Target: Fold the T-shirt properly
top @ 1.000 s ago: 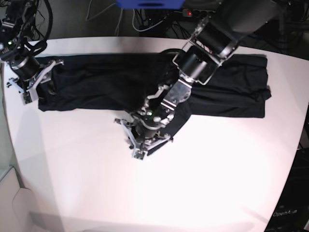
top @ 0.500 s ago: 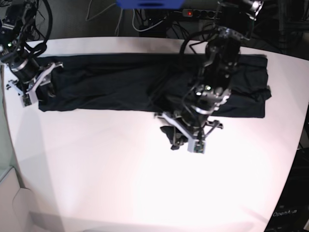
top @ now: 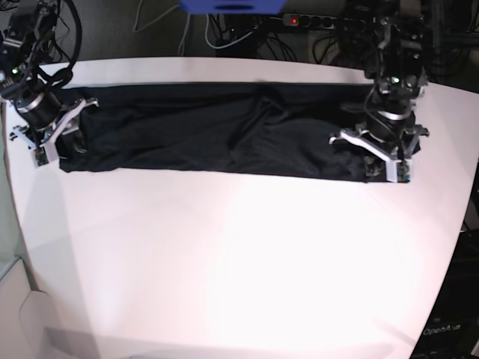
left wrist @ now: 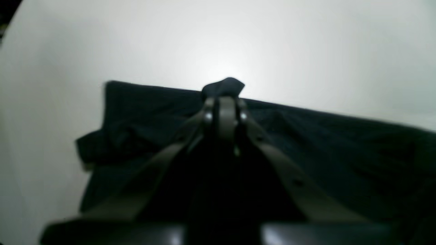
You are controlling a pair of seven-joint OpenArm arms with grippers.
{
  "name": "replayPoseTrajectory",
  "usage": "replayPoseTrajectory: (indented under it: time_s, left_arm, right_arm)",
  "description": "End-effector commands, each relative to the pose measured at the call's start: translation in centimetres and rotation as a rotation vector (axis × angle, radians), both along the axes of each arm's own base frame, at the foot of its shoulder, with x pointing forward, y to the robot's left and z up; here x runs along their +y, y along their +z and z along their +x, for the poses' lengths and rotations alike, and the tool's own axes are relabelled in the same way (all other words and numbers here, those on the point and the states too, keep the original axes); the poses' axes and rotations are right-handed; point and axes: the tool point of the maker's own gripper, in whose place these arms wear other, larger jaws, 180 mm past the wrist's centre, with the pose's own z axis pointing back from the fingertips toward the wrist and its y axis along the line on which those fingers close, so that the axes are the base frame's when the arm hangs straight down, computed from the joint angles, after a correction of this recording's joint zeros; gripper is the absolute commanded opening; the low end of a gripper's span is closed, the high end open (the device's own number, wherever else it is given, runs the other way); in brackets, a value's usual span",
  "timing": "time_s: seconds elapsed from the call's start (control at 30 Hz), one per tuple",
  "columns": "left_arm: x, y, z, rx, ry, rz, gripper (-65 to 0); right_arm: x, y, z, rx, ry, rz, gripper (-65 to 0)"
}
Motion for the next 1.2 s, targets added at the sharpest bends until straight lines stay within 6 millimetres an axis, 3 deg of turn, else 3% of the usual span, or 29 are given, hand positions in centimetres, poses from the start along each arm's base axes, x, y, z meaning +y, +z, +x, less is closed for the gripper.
replayPoseTrajectory:
  time_s: [0.0,0.33,0.63,0.8,1.1,1.17]
  left_arm:
    - [-0.1,1.0,0.2,-0.041,-0.024,0.002,-65.0]
    - [4.8,0.1,-2.9,0.003,0.017,0.055,-65.0]
    - [7.3,-3.6,-4.7,0.11,0.037,0.046,-65.0]
    - [8.9,-3.9,-5.4,0.115,0.074,0.041,-65.0]
    - [10.0,-3.1,-4.7,0.075,0.086,0.035,-65.0]
    - [11.0,-2.5,-4.8,0.052,0.116,0.039,-65.0]
  right_arm:
    - [0.1,1.4,0.7,-0.052,0.023,-0.004,-39.1]
    - [0.1,1.5,0.7,-0.053,0.024,-0.004,-39.1]
    - [0.1,1.4,0.7,-0.052,0.023,-0.005,-39.2]
    - [0.1,1.4,0.7,-0.052,0.023,-0.005,-39.1]
    - [0.1,1.4,0.7,-0.051,0.023,-0.004,-39.1]
    - [0.1,1.4,0.7,-0.051,0.023,-0.004,-39.1]
